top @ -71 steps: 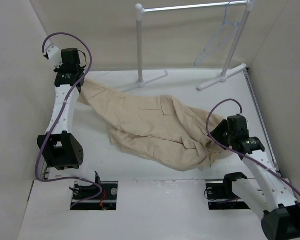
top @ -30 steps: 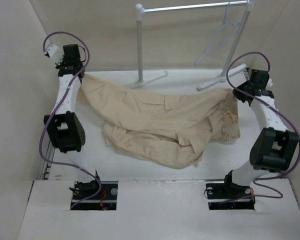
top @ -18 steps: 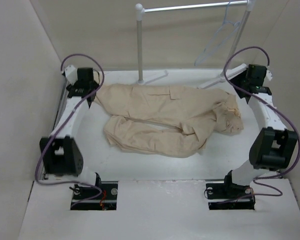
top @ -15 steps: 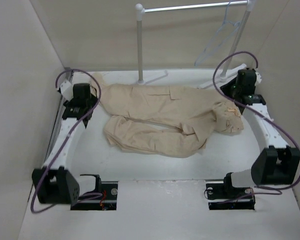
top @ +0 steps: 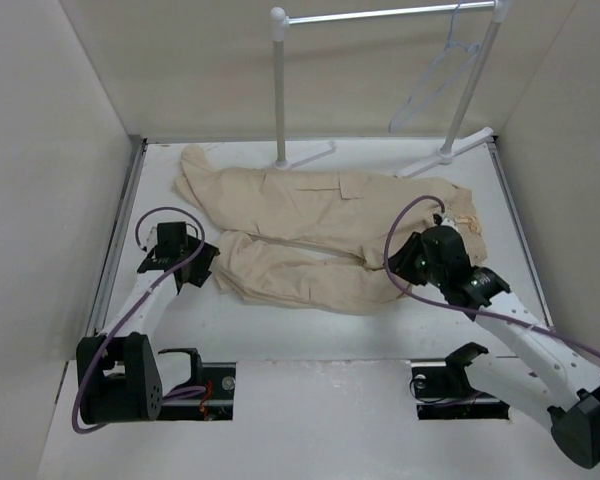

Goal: Place the trousers on the hanger
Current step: Flatten out the trousers at the center of the board.

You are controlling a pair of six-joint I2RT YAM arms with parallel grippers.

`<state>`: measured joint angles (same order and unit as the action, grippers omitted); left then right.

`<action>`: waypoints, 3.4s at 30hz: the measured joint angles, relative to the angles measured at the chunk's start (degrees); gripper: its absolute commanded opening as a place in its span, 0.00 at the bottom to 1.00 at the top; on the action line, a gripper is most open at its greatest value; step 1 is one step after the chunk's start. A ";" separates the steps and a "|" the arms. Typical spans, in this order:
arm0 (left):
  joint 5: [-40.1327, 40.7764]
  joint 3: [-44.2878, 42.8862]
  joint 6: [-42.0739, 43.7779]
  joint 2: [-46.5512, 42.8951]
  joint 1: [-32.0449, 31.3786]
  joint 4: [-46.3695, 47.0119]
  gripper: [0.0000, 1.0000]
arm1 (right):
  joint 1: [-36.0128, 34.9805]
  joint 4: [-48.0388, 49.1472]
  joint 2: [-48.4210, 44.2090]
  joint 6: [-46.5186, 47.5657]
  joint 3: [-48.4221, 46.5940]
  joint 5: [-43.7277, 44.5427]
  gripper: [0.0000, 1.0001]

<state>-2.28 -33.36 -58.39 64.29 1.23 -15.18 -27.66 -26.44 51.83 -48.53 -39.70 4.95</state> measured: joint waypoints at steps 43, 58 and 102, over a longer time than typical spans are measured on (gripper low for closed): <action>41.48 -13.20 -13.84 -18.45 -28.94 -45.68 0.42 | 4.79 3.26 11.32 2.84 4.26 -4.11 0.30; 34.07 -11.98 -0.61 4.59 -33.03 -30.45 0.48 | 4.68 2.38 11.19 4.13 3.93 -5.95 0.53; 18.58 -38.05 7.63 29.18 7.26 -8.28 0.37 | 2.58 0.87 5.53 3.37 5.95 -8.35 0.23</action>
<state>16.29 -71.42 -50.76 93.47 8.49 -23.46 -25.08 -25.56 57.36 -45.17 -33.76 -3.40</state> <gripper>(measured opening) 0.370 0.188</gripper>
